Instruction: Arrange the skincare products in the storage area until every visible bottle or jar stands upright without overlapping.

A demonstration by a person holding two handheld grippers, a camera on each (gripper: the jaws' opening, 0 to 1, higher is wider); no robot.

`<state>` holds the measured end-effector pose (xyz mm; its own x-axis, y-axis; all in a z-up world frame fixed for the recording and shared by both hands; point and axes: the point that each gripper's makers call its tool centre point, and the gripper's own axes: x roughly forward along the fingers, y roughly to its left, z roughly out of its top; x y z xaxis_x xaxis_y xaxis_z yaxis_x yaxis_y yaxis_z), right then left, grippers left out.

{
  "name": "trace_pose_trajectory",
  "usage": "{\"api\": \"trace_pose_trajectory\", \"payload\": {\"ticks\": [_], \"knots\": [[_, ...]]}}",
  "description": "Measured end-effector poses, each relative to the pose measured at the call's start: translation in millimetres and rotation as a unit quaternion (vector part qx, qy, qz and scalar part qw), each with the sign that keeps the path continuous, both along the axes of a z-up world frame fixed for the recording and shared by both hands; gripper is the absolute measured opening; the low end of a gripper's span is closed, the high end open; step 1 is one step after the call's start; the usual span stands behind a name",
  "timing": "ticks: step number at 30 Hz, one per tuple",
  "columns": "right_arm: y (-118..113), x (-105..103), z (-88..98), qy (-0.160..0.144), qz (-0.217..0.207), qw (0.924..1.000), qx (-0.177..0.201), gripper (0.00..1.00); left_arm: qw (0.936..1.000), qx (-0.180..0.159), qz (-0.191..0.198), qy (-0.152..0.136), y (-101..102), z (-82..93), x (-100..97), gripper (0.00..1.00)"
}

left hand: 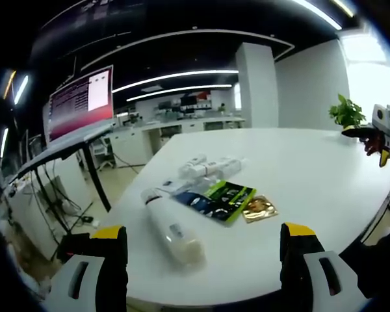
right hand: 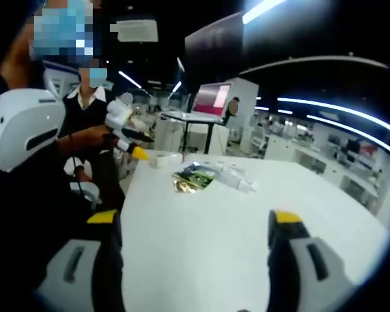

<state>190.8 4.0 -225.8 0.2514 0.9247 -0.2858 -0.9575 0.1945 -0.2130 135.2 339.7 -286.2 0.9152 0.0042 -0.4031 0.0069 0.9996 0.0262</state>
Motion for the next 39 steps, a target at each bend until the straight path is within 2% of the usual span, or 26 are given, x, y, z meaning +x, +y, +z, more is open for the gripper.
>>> {"api": "trace_pose_trajectory", "payload": {"ticks": [27, 39], "knots": [[8, -5, 4.5, -0.008, 0.006, 0.9999, -0.006, 0.94, 0.9999, -0.002, 0.004, -0.010, 5, 3.8, -4.8, 1.00], [18, -1, 3.8, -0.008, 0.015, 0.9998, -0.011, 0.94, 1.0000, -0.006, 0.004, -0.004, 9, -2.5, 0.5, 1.00]]}}
